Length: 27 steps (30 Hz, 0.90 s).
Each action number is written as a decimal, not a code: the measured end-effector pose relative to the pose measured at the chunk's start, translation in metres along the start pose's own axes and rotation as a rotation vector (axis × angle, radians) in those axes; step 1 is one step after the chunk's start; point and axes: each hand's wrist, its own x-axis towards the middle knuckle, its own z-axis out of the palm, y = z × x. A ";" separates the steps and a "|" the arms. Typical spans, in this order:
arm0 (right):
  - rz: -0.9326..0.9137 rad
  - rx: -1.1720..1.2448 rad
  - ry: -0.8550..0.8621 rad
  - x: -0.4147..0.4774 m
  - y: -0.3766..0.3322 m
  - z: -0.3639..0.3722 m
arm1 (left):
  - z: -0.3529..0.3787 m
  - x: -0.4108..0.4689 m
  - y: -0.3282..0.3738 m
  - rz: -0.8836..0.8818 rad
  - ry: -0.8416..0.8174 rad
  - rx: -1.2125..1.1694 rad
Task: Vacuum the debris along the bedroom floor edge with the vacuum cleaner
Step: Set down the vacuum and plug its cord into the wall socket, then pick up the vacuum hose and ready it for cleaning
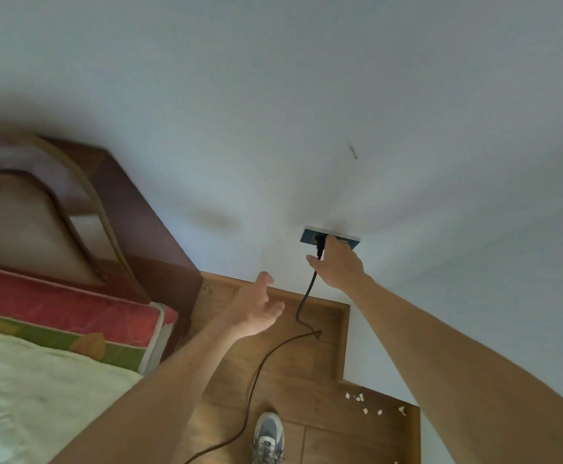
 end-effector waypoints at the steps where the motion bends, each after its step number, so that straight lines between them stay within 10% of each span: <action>1: -0.039 -0.047 -0.023 -0.004 -0.002 -0.007 | -0.013 -0.003 0.003 -0.003 -0.016 0.032; 10: -0.265 -0.246 -0.100 -0.058 -0.068 -0.094 | -0.121 -0.047 0.026 0.030 0.094 0.532; 27: -0.460 -0.405 0.160 -0.234 -0.254 -0.235 | -0.329 -0.261 0.045 0.012 0.451 0.659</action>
